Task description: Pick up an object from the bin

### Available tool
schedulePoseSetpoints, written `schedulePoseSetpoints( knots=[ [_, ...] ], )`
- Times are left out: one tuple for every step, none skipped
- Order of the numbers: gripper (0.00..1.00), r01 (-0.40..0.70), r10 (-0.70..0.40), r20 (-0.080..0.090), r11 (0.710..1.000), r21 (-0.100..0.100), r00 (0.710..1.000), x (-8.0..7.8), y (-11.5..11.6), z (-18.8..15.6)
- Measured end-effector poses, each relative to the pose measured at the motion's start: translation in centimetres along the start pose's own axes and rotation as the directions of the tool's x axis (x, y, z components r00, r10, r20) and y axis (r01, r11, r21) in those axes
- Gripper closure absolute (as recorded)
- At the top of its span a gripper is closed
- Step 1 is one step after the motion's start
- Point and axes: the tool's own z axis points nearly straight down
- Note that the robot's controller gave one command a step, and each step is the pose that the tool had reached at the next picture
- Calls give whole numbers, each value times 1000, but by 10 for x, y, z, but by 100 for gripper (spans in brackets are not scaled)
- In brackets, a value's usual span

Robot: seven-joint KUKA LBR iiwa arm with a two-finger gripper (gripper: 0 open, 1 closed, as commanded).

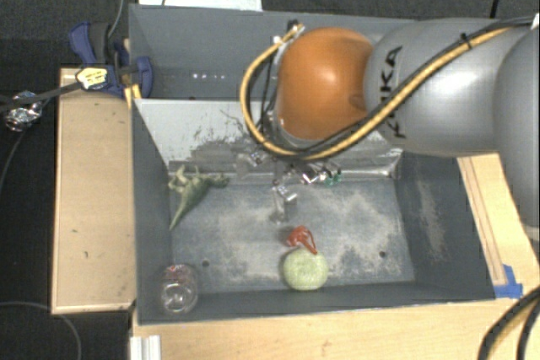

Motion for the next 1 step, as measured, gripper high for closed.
schedulePoseSetpoints(
  knots=[
    [0, -68, 68, -7, 998, -1, 998, 26, -19, 12]
  ],
)
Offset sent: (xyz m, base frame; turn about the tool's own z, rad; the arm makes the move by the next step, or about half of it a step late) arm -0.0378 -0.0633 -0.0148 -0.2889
